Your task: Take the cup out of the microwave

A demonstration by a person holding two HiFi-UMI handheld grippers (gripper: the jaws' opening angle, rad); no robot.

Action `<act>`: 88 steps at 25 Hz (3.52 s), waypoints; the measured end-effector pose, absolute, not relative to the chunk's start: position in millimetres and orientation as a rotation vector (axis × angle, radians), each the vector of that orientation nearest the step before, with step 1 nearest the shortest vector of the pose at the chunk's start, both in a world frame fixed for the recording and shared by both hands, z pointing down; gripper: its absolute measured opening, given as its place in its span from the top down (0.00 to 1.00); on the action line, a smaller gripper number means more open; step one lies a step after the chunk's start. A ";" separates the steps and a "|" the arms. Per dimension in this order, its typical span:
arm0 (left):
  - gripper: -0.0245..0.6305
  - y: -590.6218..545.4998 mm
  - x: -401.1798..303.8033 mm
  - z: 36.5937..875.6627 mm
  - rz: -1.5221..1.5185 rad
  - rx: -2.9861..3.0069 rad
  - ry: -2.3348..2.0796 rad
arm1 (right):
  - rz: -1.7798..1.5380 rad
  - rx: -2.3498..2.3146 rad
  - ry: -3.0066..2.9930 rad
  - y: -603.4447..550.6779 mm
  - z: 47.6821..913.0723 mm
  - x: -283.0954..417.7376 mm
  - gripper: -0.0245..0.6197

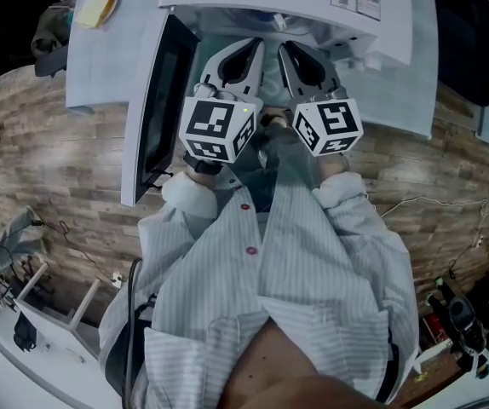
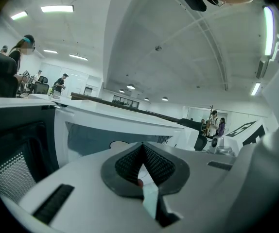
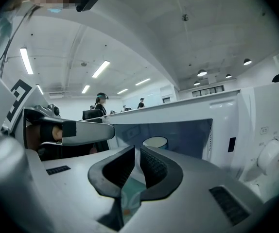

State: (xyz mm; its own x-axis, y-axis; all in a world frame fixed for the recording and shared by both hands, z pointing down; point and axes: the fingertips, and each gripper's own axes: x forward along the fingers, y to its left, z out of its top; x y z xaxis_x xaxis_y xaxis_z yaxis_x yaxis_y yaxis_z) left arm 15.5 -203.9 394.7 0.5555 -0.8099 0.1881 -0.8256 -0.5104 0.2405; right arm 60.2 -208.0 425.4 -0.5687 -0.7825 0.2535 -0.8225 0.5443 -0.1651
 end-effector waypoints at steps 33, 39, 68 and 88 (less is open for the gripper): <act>0.95 -223.4 2.4 418.9 0.112 2.496 -1.351 | 0.395 1.474 -2.462 -263.5 501.0 64.0 0.73; 0.95 -225.6 0.5 421.2 0.118 2.496 -1.346 | 0.413 1.479 -2.457 -270.0 507.8 59.9 0.73; 0.95 -225.6 -6.6 417.3 0.111 2.498 -1.347 | 0.388 1.557 -2.418 -273.3 506.8 64.6 0.82; 0.95 -219.6 -0.7 401.8 0.076 2.534 -1.340 | 0.480 1.661 -2.447 -256.1 484.0 75.8 0.83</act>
State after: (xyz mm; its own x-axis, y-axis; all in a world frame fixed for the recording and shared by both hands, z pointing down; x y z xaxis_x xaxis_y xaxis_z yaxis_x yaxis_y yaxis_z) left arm -0.7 -219.6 401.8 0.5697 -0.8036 0.1722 -0.8178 -0.5338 0.2149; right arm 75.8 -256.1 484.0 -0.3781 -0.8776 0.2949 -0.9239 0.3375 -0.1802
